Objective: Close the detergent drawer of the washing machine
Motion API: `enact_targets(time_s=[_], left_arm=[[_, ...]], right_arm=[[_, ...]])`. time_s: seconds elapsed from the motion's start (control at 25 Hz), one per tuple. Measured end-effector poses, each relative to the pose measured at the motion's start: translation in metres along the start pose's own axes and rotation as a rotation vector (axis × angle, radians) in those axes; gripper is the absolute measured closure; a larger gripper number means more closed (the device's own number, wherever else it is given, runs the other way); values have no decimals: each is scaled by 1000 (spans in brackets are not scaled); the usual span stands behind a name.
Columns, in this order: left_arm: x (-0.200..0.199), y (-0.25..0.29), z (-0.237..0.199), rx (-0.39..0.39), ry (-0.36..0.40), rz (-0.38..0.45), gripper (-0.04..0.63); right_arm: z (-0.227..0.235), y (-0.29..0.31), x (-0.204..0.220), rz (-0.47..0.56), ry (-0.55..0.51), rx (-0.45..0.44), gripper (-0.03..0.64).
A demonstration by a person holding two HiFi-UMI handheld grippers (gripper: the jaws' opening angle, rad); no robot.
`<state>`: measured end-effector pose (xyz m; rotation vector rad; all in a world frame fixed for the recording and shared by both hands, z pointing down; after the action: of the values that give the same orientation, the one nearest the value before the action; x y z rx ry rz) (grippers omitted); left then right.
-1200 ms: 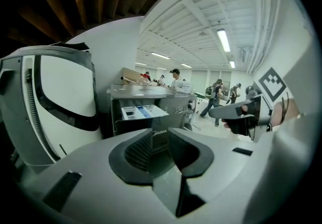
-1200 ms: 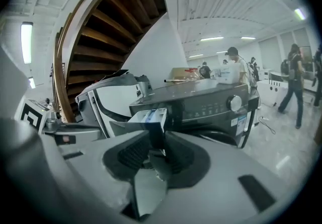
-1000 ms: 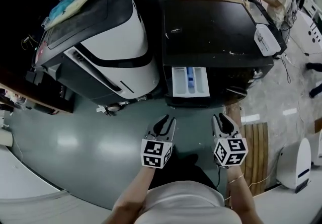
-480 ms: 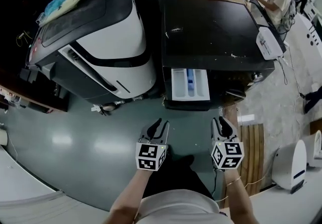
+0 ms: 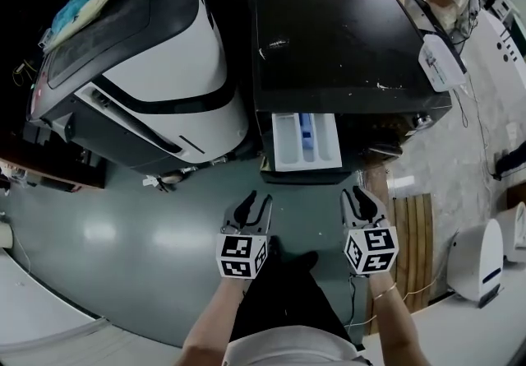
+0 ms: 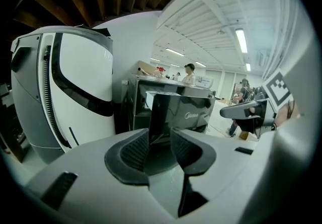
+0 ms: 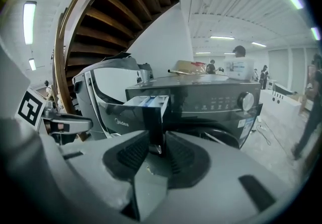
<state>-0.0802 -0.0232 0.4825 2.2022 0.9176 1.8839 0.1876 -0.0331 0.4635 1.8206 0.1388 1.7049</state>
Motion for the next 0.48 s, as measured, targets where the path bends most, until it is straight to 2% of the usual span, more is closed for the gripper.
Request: enact_targets(time_s=[0.16,0.48], left_arm=[[5,13,-3,11,2,-15,449],[4,31,-10,18,15,-11,442]], right_arm=[[2,10,2,-13,-10,-7,528],[2,28,3,-17,-24,-11,528]])
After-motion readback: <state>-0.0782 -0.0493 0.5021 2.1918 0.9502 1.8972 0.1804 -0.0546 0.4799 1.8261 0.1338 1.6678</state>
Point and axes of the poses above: the fingertips, and each gripper's own axes: y forward along the fingers, z to its right, x out of its underside, the point moved 9 cm from there along -y, backward along the fingers, and after that the axes turned 4 degrees about -y, right-handed, at the moved point
